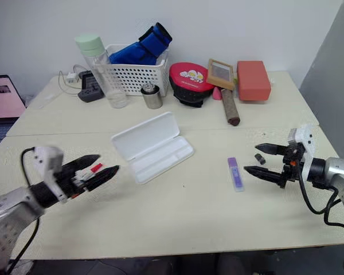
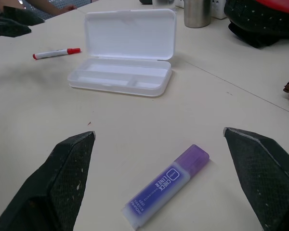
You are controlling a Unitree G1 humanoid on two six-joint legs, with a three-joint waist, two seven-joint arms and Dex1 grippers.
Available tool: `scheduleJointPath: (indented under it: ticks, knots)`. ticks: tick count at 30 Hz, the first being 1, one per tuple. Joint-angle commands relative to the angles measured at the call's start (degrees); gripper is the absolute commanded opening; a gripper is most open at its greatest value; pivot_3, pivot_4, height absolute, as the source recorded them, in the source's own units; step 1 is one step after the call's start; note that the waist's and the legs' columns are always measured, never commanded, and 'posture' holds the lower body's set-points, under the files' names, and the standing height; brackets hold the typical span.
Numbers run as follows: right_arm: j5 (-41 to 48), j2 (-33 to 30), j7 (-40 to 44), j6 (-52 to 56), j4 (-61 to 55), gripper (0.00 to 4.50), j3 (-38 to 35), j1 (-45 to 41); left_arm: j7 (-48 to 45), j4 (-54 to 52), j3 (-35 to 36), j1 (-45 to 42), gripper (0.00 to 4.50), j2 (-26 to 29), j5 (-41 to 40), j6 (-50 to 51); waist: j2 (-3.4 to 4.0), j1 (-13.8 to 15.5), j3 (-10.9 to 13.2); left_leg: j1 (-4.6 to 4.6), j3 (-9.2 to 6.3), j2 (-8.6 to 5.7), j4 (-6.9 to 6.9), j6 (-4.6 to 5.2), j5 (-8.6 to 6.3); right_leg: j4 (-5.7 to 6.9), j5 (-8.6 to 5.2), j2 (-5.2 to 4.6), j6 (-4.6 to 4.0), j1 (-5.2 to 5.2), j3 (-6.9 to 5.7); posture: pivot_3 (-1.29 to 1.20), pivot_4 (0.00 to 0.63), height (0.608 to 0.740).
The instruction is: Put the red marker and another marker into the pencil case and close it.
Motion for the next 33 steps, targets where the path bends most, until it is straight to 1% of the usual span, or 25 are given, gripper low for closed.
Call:
scheduleJointPath:
  ticks: [1,3,4,7,9,11,14,22,25,27,28,33]
  knots:
    - [0.4,0.5,-2.6,0.3,-6.5,4.50,1.5,-0.7,-1.0,4.3,-11.8,-10.7,4.43,-3.4,4.6,-0.7,-0.02,-0.2,0.0,0.02,-0.01,-0.02,0.01,0.00,0.00,0.01,0.00,0.00,0.00,0.02,-0.02,0.00,0.150,0.740]
    - [0.5,1.0,-4.3,0.8,-8.2,4.50,1.7,-0.5,-2.2,7.3,-16.4,-15.5,4.43,-5.6,6.3,-1.2,-0.05,-0.1,0.0,-0.04,0.03,-0.07,0.02,-0.10,0.06,0.02,0.00,-0.02,0.02,-0.06,0.02,0.00,0.150,0.740]
    - [0.7,1.2,-4.8,1.0,-8.8,4.50,1.6,-0.3,-2.8,8.3,-17.6,-17.0,4.43,-6.4,6.7,-1.2,-0.09,0.0,0.0,-0.12,0.00,-0.05,0.03,-0.13,0.08,0.02,0.01,-0.01,0.02,-0.12,-0.03,0.00,0.150,0.740]
    - [-0.1,1.6,-7.4,0.7,-10.5,4.50,0.9,0.0,-5.2,13.0,-21.5,-19.7,4.43,-7.6,10.3,-3.3,-0.12,0.2,0.0,-0.14,0.01,-0.09,0.04,-0.19,0.11,-0.01,0.00,-0.03,0.02,-0.12,0.01,0.00,0.150,0.740]
    - [-0.1,1.8,-8.7,0.8,-10.9,4.50,0.5,-0.3,-6.0,15.1,-22.7,-20.8,4.43,-8.2,11.7,-4.4,-0.13,0.0,0.0,-0.12,0.04,-0.08,0.04,-0.19,0.11,-0.01,0.00,-0.03,0.02,-0.12,0.06,0.00,0.150,0.740]
    - [0.9,1.2,-8.7,1.3,-12.1,4.50,0.1,0.2,-7.0,17.5,-24.3,-22.3,4.43,-9.4,13.3,-5.6,-0.13,0.0,0.0,-0.11,0.02,-0.06,0.04,-0.20,0.12,0.01,0.00,-0.02,0.02,-0.13,0.05,0.00,0.150,0.740]
    - [1.5,0.6,-8.8,1.7,-13.4,4.50,-0.3,1.1,-7.5,22.4,-28.4,-25.1,4.43,-10.7,18.3,-7.4,-0.15,0.3,0.0,-0.11,-0.03,-0.06,0.05,-0.19,0.12,0.04,0.00,-0.02,0.02,-0.11,-0.03,0.00,0.150,0.740]
    - [2.0,0.7,-9.9,2.3,-14.2,4.50,-0.4,1.3,-9.1,27.5,-33.1,-25.9,4.43,-13.5,24.5,-10.4,-0.20,0.3,0.0,-0.08,-0.03,-0.10,0.07,-0.19,0.12,0.04,0.03,-0.03,0.07,-0.07,0.01,0.00,0.150,0.740]
    - [2.5,0.4,-10.2,2.6,-14.6,4.50,-1.0,1.5,-8.8,28.4,-36.1,-25.7,4.43,-13.1,29.1,-12.3,-0.20,0.3,0.0,-0.06,-0.05,-0.11,0.08,-0.18,0.12,0.06,0.03,-0.03,0.08,-0.03,0.00,0.00,0.150,0.740]
    - [2.5,0.1,-10.3,2.7,-14.6,4.50,-1.2,1.8,-9.3,27.8,-35.4,-25.3,4.06,-14.0,28.1,-11.9,-0.21,0.3,-0.1,-0.01,-0.05,-0.13,0.09,-0.13,0.09,0.06,0.04,-0.04,0.09,0.02,0.00,0.00,0.150,0.740]
    - [2.6,0.1,-10.4,2.8,-14.7,4.50,-1.3,1.9,-9.8,27.0,-34.9,-25.1,3.96,-14.1,27.4,-11.3,-0.21,0.3,-0.1,0.00,-0.05,-0.13,0.09,-0.09,0.07,0.05,0.03,-0.04,0.09,0.03,0.00,0.00,0.150,0.740]
    - [2.9,-0.1,-10.6,3.0,-15.0,4.50,-1.7,2.1,-10.7,24.7,-34.3,-24.3,2.80,-13.6,27.6,-9.5,-0.20,0.2,-0.1,-0.01,-0.06,-0.11,0.08,-0.09,0.07,0.05,0.03,-0.03,0.09,0.00,-0.01,0.00,0.150,0.740]
